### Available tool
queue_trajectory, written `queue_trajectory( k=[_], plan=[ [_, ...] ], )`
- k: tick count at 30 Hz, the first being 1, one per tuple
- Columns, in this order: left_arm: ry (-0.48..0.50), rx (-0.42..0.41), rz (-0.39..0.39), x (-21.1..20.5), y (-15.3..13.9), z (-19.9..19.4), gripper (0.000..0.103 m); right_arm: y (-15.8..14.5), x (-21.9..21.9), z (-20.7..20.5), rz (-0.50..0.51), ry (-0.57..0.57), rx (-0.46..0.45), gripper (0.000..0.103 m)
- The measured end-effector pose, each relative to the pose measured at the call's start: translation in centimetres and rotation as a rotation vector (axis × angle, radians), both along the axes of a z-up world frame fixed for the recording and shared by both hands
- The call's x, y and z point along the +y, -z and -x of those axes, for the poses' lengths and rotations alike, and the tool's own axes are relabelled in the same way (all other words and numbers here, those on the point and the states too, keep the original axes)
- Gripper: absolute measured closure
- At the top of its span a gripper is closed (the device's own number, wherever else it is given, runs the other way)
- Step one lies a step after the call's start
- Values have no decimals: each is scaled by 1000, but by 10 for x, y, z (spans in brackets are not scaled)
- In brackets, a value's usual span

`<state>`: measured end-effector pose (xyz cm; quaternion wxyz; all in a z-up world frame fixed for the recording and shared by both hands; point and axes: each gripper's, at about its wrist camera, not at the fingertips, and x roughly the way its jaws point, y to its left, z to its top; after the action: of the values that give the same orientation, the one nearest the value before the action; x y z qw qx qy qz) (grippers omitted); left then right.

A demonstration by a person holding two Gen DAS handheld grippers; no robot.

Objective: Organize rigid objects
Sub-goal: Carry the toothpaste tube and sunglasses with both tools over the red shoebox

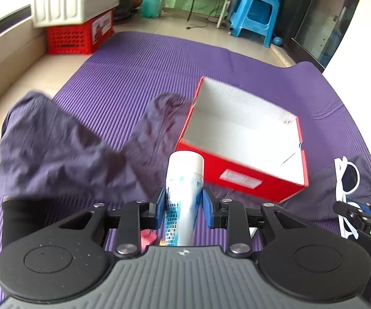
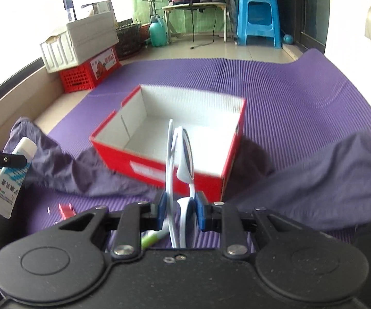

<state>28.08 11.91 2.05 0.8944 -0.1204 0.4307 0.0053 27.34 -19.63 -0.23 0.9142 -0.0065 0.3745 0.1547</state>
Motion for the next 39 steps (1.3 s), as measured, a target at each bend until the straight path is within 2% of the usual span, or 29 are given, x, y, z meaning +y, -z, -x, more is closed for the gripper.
queue_trajectory(
  k=[9, 14, 21, 25, 32, 39],
  plan=[
    [48, -64, -58, -32, -24, -79, 74, -13, 24, -66, 29, 8, -42, 80],
    [68, -82, -54, -54, -18, -125, 74, -7, 36, -106, 51, 29, -66, 80],
    [70, -14, -36, -74, 18, -197, 74, 32, 47, -161, 78, 57, 0, 80],
    [78, 50, -20, -85, 51, -231, 74, 58, 56, -183, 101, 54, 54, 80],
    [66, 162, -12, -96, 113, -264, 74, 98, 70, -206, 118, 39, 155, 80],
    [106, 240, -35, -108, 149, -274, 74, 128, 76, -220, 154, 51, 276, 80]
  ],
)
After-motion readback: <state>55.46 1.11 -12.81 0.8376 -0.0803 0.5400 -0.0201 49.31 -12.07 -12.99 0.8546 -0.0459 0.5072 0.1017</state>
